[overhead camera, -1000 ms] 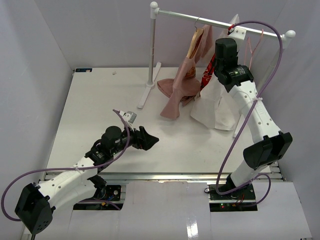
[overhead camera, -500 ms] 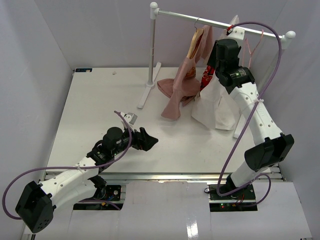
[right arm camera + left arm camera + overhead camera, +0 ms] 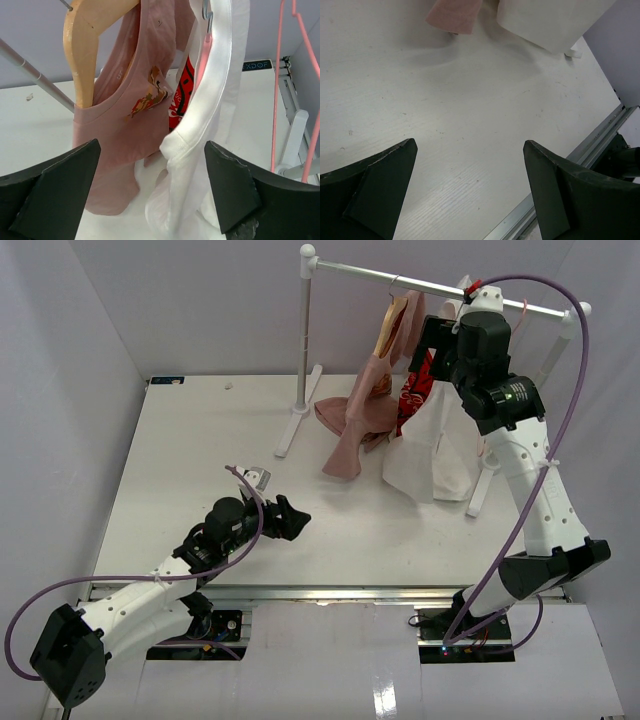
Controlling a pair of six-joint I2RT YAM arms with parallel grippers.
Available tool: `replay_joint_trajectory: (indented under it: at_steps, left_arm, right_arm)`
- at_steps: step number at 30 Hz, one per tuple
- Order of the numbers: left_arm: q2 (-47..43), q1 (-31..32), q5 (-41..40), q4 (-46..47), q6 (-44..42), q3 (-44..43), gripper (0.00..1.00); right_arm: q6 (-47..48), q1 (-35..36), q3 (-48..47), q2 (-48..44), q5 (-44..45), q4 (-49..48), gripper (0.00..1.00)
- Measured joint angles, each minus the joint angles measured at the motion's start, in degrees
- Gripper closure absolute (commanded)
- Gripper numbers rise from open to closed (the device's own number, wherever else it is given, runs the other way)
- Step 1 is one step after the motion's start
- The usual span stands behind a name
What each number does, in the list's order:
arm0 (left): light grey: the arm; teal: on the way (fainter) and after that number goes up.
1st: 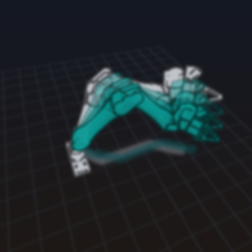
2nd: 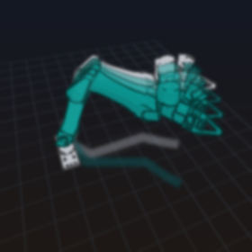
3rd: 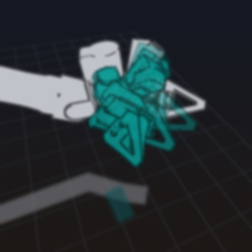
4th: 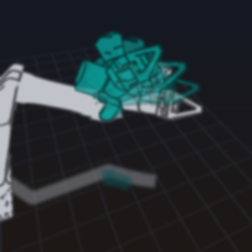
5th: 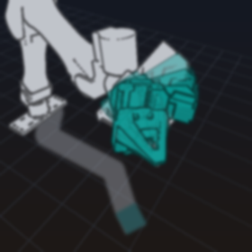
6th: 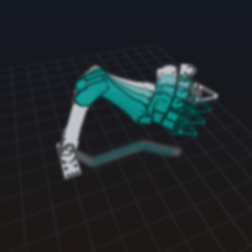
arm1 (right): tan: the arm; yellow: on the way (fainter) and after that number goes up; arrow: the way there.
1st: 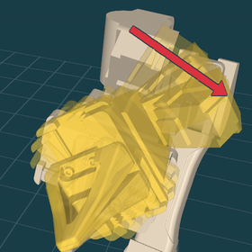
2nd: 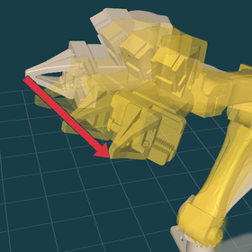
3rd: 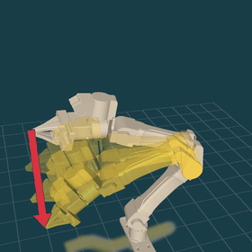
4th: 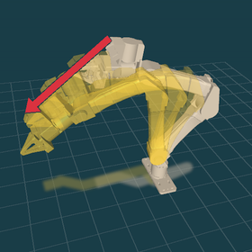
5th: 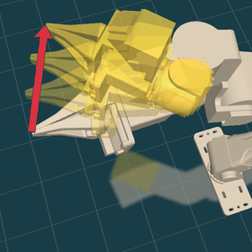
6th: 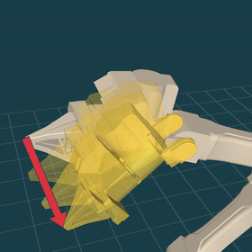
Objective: Place the t-shirt on the hanger
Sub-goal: Place the hanger at the clothesline, then reset both arms
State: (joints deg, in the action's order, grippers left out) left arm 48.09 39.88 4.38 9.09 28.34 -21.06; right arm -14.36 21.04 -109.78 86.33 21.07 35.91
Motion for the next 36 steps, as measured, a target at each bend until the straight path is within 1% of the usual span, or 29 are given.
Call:
replay_joint_trajectory:
  at_steps: [2, 6, 11, 13, 16, 18, 20, 23, 28, 36]
  left_arm:
    - [-0.1, 0.0, -0.7, 0.0, -0.6, 0.1, 0.02]
    - [-0.8, 0.0, -2.0, 0.4, -1.7, 0.8, 0.02]
    - [-2.6, 0.0, -2.5, 0.4, -2.7, 1.7, 0.02]
    - [-3.8, 0.0, -2.5, 0.5, -3.0, 2.0, 0.02]
    - [-5.8, 0.0, -2.5, 1.2, -3.4, 2.5, 0.02]
    - [-7.0, 0.0, -2.6, 1.6, -3.6, 2.7, 0.02]
    - [-7.4, 0.0, -2.6, 1.9, -3.9, 2.7, 0.02]
    - [-7.7, 0.0, -2.8, 1.9, -4.1, 2.7, 0.02]
    - [-9.3, 0.0, -2.9, 2.0, -4.4, 3.1, 0.02]
    - [-14.6, 0.0, -2.9, 2.9, -5.0, 5.5, 0.02]
  right_arm:
    - [-0.4, 0.1, -0.6, -0.8, -0.6, 2.5, 0.1]
    - [-0.7, 0.4, 3.3, -6.3, -1.7, 5.9, 0.1]
    - [0.0, 2.2, 15.1, -18.0, -7.3, 4.5, 0.1]
    - [1.0, 4.8, 20.7, -22.1, -8.9, 2.2, 0.1]
    - [3.1, 12.8, 29.8, -26.7, -9.0, -2.8, 0.1]
    - [4.3, 17.8, 36.1, -28.6, -9.5, -6.5, 0.1]
    - [4.6, 20.6, 42.5, -29.8, -10.1, -9.4, 0.1]
    - [4.3, 22.3, 51.3, -31.8, -11.5, -13.3, 0.1]
    - [3.0, 24.0, 66.6, -39.8, -13.9, -23.3, 0.1]
    - [2.4, 24.4, 78.6, -43.7, -14.1, -32.2, 0.1]
